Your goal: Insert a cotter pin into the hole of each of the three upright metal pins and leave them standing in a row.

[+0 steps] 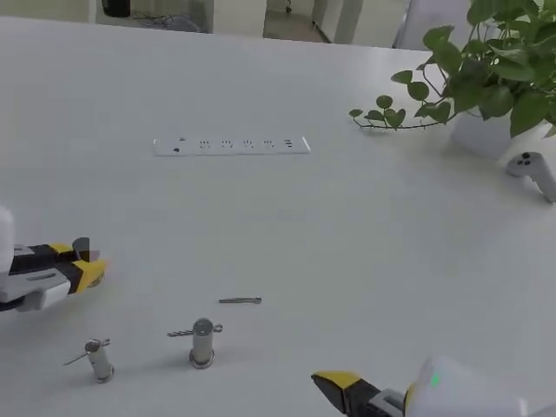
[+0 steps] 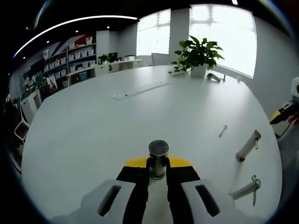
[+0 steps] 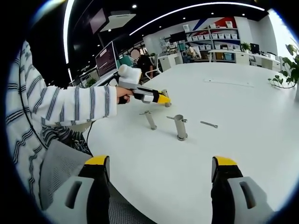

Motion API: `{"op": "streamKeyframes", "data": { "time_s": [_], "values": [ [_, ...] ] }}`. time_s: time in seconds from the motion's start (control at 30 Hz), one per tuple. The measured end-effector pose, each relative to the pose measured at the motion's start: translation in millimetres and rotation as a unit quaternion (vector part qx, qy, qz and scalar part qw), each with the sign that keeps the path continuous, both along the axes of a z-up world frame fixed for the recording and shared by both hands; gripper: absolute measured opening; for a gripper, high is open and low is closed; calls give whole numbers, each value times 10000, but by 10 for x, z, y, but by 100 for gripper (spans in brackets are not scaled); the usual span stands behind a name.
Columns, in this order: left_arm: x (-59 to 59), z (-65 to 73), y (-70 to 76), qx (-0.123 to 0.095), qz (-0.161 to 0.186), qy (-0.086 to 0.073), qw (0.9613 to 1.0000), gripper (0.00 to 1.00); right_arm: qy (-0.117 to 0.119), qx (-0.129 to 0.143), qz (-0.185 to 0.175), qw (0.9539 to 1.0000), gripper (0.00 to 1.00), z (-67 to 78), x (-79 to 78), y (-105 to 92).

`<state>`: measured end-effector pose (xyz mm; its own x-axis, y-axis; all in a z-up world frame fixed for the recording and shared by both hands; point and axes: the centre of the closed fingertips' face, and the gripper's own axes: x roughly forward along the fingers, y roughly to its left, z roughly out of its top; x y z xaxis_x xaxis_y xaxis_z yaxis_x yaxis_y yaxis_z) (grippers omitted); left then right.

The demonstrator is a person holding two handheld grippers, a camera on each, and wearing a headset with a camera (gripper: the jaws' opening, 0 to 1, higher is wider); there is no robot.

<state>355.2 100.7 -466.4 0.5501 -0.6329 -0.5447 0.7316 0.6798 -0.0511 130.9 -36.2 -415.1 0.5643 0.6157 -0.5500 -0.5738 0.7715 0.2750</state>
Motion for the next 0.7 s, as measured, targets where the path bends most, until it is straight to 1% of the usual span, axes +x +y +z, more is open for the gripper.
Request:
{"op": "streamKeyframes", "data": {
  "time_s": [0.07,0.13,0.17,0.3,0.33,0.4,0.43,0.47,0.5,0.57,0.6,0.63,0.67,0.7],
  "values": [
    [1,-2,12,40,-24,-34,10000,9,-4,-2,18,10000,89,1,-4,10],
    [1,-2,17,44,2,-27,10000,9,3,6,35,10000,89,-1,-10,25],
    [0,-1,17,10,39,-1,10000,9,8,13,45,10000,89,-4,-13,35],
    [3,7,30,-174,228,199,9994,9,26,4,111,9999,89,-10,-33,75],
    [7,7,34,-219,248,228,9992,9,35,-2,125,9999,89,-9,-37,84],
    [4,6,40,-215,241,240,9992,9,42,-2,138,9999,89,-2,-43,94],
    [-4,9,43,-184,220,227,9993,9,35,1,147,9999,89,5,-45,98],
    [-20,26,43,-149,157,173,9996,8,28,4,150,9999,89,11,-44,101],
    [-25,35,43,-161,159,174,9996,8,28,6,147,9999,89,13,-43,101],
    [-35,87,39,-276,166,171,9993,9,32,12,140,9999,89,16,-37,102],
    [-44,117,43,-306,179,197,9992,9,32,15,136,9999,89,20,-32,103],
    [-53,138,44,-287,157,159,9993,9,27,14,136,9999,89,23,-28,104],
    [-56,166,53,-244,129,86,9996,9,18,3,140,9999,89,28,-22,104],
    [-67,201,71,-255,146,76,9995,9,9,-4,140,9999,89,33,-18,102]
  ]
}}
